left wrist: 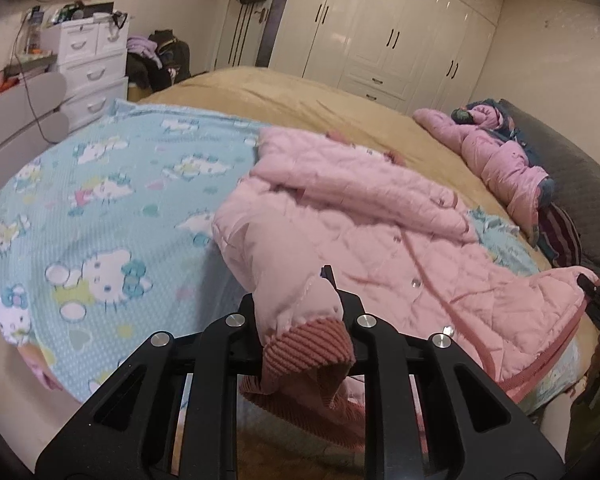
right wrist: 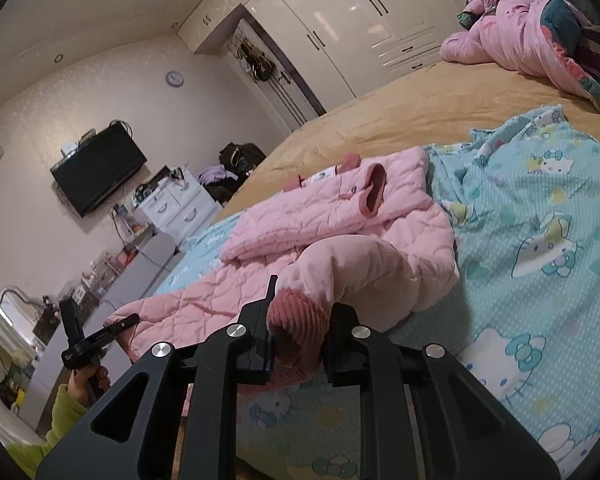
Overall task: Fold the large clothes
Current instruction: 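Lift the hem with both tools and fold it toward the collar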
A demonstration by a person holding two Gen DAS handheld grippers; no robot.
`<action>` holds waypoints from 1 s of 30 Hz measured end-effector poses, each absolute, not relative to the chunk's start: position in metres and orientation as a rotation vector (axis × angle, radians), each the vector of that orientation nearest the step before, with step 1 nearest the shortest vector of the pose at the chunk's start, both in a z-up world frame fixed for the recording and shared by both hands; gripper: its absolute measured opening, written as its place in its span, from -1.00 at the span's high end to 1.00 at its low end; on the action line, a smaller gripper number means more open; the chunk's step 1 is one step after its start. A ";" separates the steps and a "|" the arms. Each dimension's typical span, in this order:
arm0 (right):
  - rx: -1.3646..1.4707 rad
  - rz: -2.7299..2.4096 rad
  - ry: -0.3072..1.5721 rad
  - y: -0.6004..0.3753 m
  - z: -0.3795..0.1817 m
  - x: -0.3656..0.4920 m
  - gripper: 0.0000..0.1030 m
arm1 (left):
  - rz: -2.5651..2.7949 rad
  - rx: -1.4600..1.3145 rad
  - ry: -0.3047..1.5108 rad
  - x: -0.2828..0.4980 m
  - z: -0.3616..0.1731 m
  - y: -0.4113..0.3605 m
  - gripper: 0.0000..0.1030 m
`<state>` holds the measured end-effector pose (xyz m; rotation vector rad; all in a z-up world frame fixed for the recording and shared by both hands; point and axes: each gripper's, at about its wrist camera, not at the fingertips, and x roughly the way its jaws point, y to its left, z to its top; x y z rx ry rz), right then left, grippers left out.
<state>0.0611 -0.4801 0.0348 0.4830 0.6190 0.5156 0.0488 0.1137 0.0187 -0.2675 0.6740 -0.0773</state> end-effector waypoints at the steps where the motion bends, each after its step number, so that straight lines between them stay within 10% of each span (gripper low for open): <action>1: 0.490 0.513 0.613 -0.482 0.035 0.063 0.68 | -0.077 -0.265 0.668 0.050 0.021 0.113 0.77; 30: 0.537 0.424 0.512 -0.496 0.055 0.168 0.69 | -0.111 -0.138 0.559 0.159 0.092 0.090 0.77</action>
